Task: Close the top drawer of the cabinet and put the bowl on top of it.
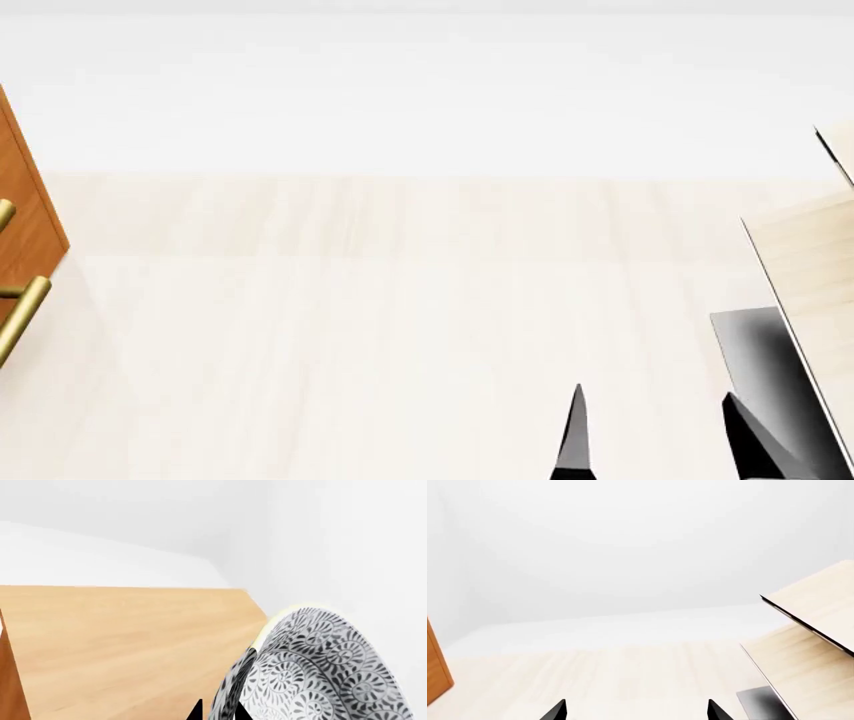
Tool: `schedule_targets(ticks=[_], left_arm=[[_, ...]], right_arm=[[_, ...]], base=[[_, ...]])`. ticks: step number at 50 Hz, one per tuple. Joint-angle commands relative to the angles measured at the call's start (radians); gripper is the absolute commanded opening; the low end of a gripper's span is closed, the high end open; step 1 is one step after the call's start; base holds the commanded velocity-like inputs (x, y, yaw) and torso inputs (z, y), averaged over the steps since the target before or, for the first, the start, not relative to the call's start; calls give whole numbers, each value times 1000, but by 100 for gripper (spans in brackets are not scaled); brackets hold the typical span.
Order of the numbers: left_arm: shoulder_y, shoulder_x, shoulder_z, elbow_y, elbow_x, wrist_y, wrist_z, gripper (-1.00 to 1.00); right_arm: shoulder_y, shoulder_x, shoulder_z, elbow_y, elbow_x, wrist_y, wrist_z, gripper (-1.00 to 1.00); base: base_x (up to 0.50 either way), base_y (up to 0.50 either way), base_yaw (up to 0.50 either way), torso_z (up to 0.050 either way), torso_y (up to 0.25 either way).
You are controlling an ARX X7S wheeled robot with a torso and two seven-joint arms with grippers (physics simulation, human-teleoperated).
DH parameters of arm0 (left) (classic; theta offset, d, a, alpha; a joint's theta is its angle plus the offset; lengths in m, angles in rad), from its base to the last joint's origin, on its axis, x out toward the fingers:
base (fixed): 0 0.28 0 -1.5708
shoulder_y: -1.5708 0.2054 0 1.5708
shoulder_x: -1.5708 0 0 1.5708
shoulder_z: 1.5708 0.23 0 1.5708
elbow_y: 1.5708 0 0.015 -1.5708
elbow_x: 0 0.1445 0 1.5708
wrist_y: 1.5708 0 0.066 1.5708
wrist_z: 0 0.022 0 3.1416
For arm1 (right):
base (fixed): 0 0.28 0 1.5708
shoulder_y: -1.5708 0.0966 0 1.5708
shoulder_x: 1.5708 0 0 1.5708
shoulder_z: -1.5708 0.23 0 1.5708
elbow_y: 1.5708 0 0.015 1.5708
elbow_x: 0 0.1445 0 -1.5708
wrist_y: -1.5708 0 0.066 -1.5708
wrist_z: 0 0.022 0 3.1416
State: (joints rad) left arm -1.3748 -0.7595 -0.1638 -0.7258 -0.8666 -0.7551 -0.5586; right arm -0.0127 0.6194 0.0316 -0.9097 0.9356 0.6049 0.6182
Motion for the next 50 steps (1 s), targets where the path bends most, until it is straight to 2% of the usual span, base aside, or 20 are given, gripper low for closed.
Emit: schedule_targets(ticks=[1,12,36,37,50], left_arm=[[29,-10,-7,-31,11,45,-3,-100],[27,-8,12,-95,38,80,34,-100],[40,-16,1,-56,28,60,12,-100],[13,-20,17,-60,35,46,19,100],[27,-31,-10,-14,-2,5,7,100]], right_arm=[[-9,4,-4,2,-8,-7,-1,100],[4,4,-16,2,-8,-3,6,100],[-9,7,-23,14,-15,-21,-3,100],[-14,4,-26,19,-23,-27,-10,100],[-13,-1,-42,34,-39,-36,-20,100]], base=[[0,0,0,0,0],[0,0,0,0,0],[0,0,0,0,0],[0,0,0,0,0],[0,0,0,0,0]])
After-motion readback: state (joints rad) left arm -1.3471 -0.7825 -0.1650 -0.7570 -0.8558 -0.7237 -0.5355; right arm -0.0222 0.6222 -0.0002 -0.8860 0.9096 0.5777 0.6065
